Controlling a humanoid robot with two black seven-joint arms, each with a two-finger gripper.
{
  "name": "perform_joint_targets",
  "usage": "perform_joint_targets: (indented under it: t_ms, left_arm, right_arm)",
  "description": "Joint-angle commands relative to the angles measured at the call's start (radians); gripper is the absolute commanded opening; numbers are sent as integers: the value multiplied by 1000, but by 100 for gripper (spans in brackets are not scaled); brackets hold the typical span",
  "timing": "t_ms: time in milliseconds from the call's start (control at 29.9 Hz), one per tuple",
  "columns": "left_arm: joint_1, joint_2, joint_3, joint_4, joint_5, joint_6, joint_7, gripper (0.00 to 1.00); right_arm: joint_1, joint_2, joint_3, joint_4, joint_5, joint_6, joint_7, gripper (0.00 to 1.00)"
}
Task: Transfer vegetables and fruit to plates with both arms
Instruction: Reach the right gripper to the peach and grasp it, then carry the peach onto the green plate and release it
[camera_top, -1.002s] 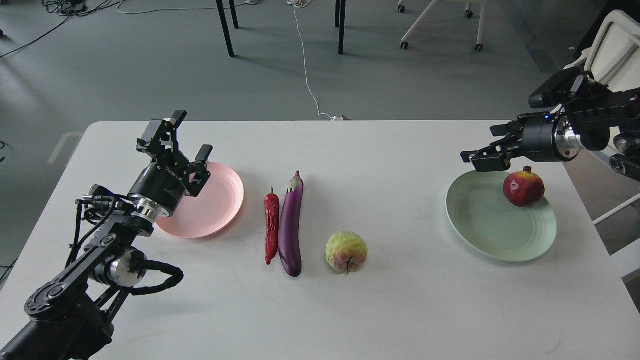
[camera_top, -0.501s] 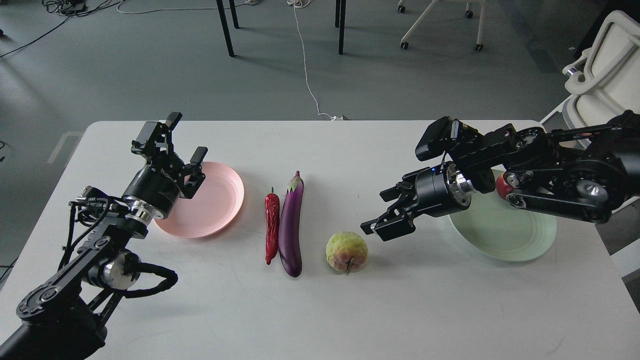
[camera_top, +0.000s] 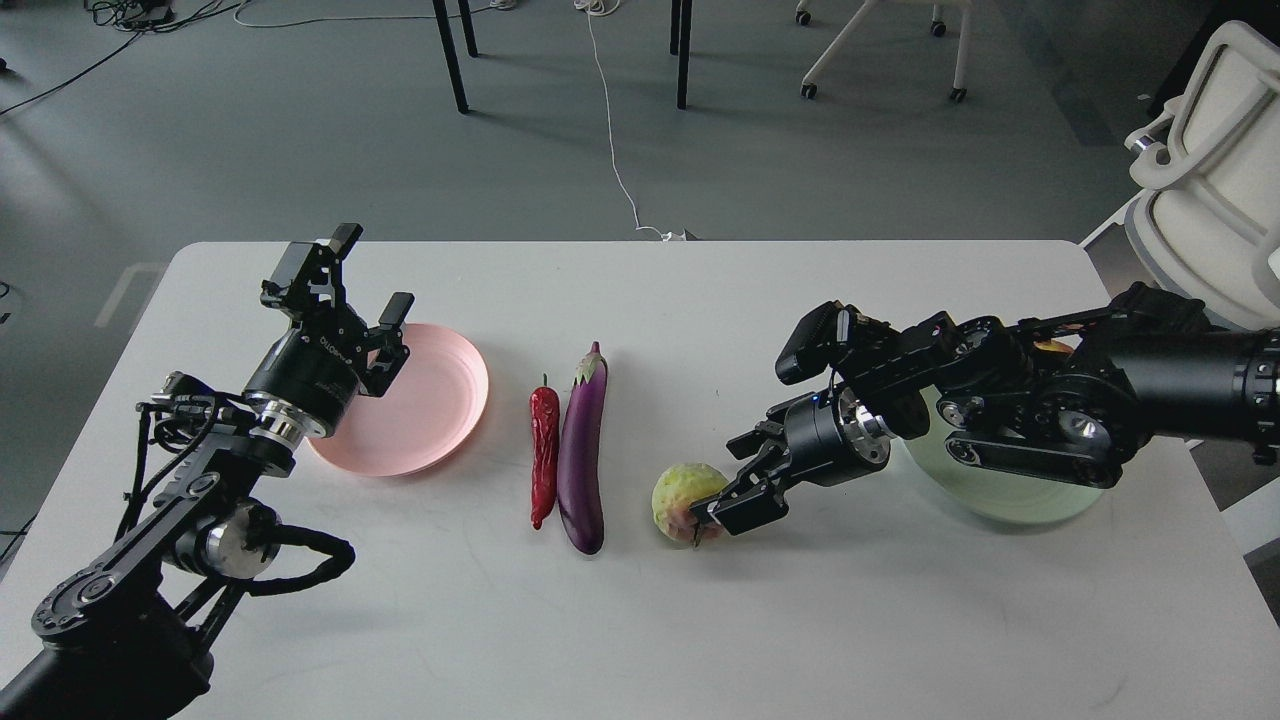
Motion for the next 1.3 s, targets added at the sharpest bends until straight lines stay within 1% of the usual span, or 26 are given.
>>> perform_joint_targets:
  t_ms: [0,67,100,134,167,234,267,334,401,501,701,768,902,1035,1135,1202,1269]
  left_arm:
    - [0,9,-2,0,-1,-3,0,98]
    - [0,15,-4,0,-1,-3,0,98]
    - [0,19,-5,0,-1,-4,-1,98]
    - [0,22,-5,0,-3,-4,-1,98]
    - [0,26,-5,0,-3,-4,-1,98]
    - [0,29,-7,0,-3,-4,-1,98]
    - [0,31,-7,0,-3,-4,-3,98]
    - [0,34,-7,0,-3,-4,-3,98]
    - [0,34,-7,0,-3,-4,-3,98]
    - [0,34,-8,0,-3,-4,-3,98]
    - [0,35,-8,0,-3,-4,-3,98]
    - [0,35,-8,-1,-3,-4,-3,98]
    - [0,35,-8,-1,-3,-6,-3,98]
    - [0,34,-7,-1,-3,-6,-3,98]
    - [0,32,-5,-1,-3,-7,-3,98]
    - [-2,29,-4,-1,-3,-9,-3,98]
    - [-2,28,1,-1,-1,-7,-3,98]
  right_arm:
    - [-9,56,0,-31,41,-1,0,96]
    - [-9,82,-2,-45,57,2,0,94]
    - [-11,92,-3,-53,60,5,0,90]
    - [-9,99,-5,-60,60,10,0,83]
    - [-11,105,-8,-71,60,11,0,69]
    - [-9,113,-11,-79,60,13,0,48]
    - [-9,115,-14,-79,60,13,0,44]
    - [-9,115,-15,-80,60,13,0,43]
    - [-9,109,-18,-79,60,13,0,39]
    - [-3,95,-20,-76,60,13,0,38]
    - [56,9,-8,-56,60,8,0,39]
    - [83,-45,-2,-28,62,4,0,39]
    - [127,-212,9,50,58,5,0,40]
    - [136,-379,8,68,36,8,0,40]
    - [126,-494,5,82,-58,10,0,42]
    - [115,-552,5,81,-118,8,0,43]
    - [89,-586,5,75,-141,10,0,45]
